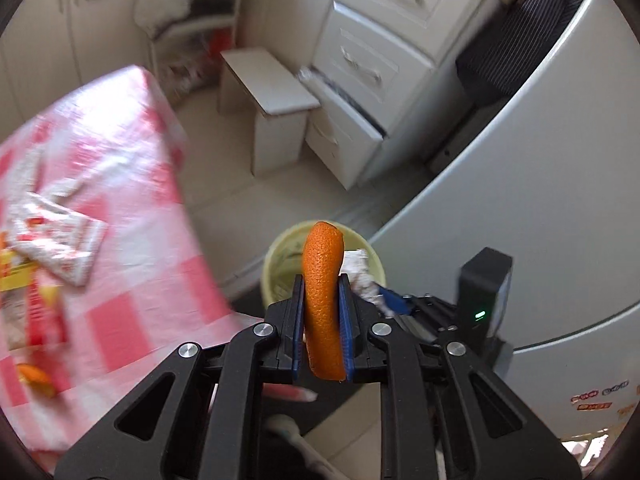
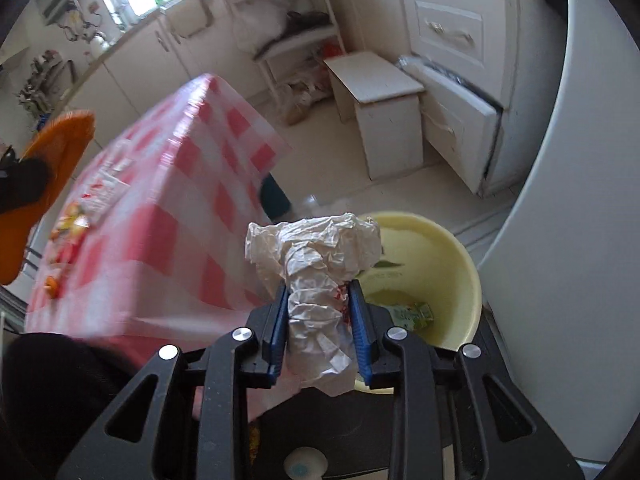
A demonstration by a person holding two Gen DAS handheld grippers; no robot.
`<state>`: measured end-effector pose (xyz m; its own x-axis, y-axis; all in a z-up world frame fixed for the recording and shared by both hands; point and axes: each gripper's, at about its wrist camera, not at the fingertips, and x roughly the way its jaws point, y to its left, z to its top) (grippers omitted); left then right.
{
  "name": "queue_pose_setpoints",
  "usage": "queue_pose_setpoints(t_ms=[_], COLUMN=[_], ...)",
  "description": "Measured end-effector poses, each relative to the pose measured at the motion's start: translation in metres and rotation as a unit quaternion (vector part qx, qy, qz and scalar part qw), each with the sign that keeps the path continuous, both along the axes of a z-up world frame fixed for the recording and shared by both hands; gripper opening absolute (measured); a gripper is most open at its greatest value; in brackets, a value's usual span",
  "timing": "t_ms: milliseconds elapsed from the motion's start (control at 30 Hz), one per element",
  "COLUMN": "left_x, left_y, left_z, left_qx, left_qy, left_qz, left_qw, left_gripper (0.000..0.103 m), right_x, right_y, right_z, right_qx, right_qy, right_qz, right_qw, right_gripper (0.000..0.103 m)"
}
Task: Collect trash
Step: 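Lift the orange peel and white tissue and carry both over the yellow bin, then open both grippers over the yellow bin to drop the peel and tissue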
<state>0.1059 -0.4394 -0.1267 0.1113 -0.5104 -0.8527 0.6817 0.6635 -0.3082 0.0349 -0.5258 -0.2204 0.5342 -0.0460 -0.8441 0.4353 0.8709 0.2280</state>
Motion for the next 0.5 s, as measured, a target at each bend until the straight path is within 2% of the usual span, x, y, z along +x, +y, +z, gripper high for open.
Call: queue_pose_setpoints(t_ms=[100, 167, 200, 233, 267, 300, 400, 467, 500], left_x=[0.01, 0.017, 0.02, 0.022, 0.022, 0.022, 0.018, 0.013, 0.009], left_y=[-0.047, -0.064, -0.068, -0.069, -0.067, -0.065, -0.045, -0.022, -0.011], left_z=[-0.038, -0.059, -0.066, -0.068, -0.068, -0.063, -0.035, -0.007, 0.005], left_qx=[0.048, 0.072, 0.079, 0.078, 0.072, 0.062, 0.025, -0.001, -0.009], left_qy=[0.031, 0.046, 0.049, 0.052, 0.053, 0.046, 0.0, -0.047, -0.067], left_qz=[-0.017, -0.016, -0.008, -0.001, 0.003, 0.007, 0.025, 0.043, 0.052], left_qw=[0.9982, 0.9962, 0.9957, 0.9956, 0.996, 0.997, 0.9994, 0.998, 0.9963], left_gripper=[0.018, 0.029, 0.031, 0.038, 0.045, 0.046, 0.052, 0.069, 0.072], right_x=[0.005, 0.004, 0.0, -0.003, -0.006, -0.009, -0.021, -0.029, -0.033], right_y=[-0.019, -0.03, -0.033, -0.036, -0.038, -0.038, -0.039, -0.03, -0.024], right_z=[-0.03, -0.039, -0.039, -0.038, -0.036, -0.035, -0.02, -0.002, 0.012], right_qx=[0.006, 0.013, 0.016, 0.016, 0.014, 0.013, 0.015, 0.006, -0.001], right_qy=[0.032, 0.044, 0.043, 0.038, 0.035, 0.033, 0.016, -0.004, -0.02], right_qz=[-0.018, -0.027, -0.032, -0.036, -0.039, -0.041, -0.052, -0.054, -0.055], right_qw=[0.999, 0.999, 0.998, 0.998, 0.999, 0.999, 0.998, 0.998, 0.998], right_gripper=[0.048, 0.051, 0.052, 0.056, 0.06, 0.06, 0.06, 0.065, 0.067])
